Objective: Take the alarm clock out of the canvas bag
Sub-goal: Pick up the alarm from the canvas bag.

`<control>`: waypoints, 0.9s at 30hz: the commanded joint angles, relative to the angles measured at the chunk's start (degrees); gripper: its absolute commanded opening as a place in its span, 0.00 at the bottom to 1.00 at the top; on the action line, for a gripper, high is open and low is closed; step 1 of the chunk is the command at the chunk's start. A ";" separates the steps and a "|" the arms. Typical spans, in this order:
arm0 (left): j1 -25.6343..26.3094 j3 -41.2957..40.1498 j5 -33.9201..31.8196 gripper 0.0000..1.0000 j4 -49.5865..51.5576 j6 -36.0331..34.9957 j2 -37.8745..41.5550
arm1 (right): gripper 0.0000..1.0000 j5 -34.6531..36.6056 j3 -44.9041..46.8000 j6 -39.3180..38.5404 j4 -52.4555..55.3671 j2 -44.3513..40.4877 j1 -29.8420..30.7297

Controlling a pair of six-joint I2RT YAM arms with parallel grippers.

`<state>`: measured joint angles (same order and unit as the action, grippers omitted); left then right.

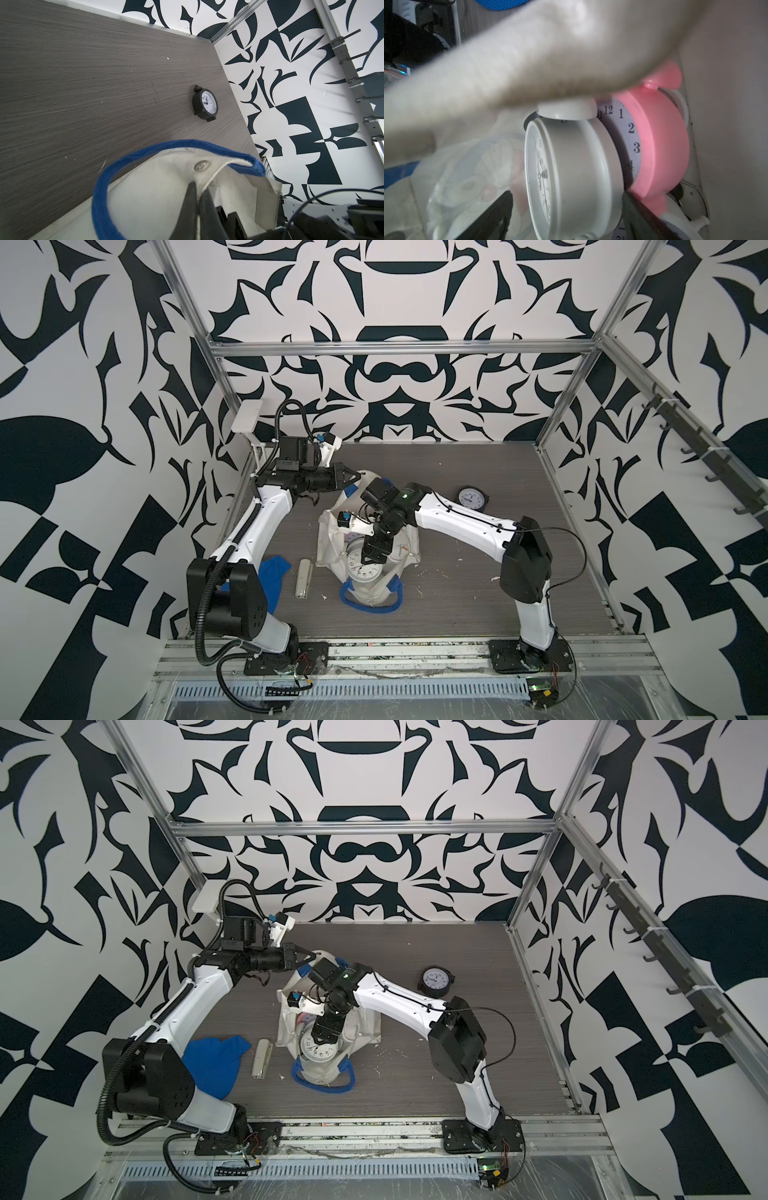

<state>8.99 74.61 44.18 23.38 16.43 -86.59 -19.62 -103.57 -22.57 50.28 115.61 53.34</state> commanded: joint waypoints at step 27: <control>-0.03 0.06 3.23 0.00 -4.13 -0.52 2.21 | 0.79 -7.65 1.51 3.56 6.26 0.10 1.54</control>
<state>9.02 74.59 45.34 22.98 16.27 -86.54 -26.65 -104.73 -21.71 55.40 116.40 52.49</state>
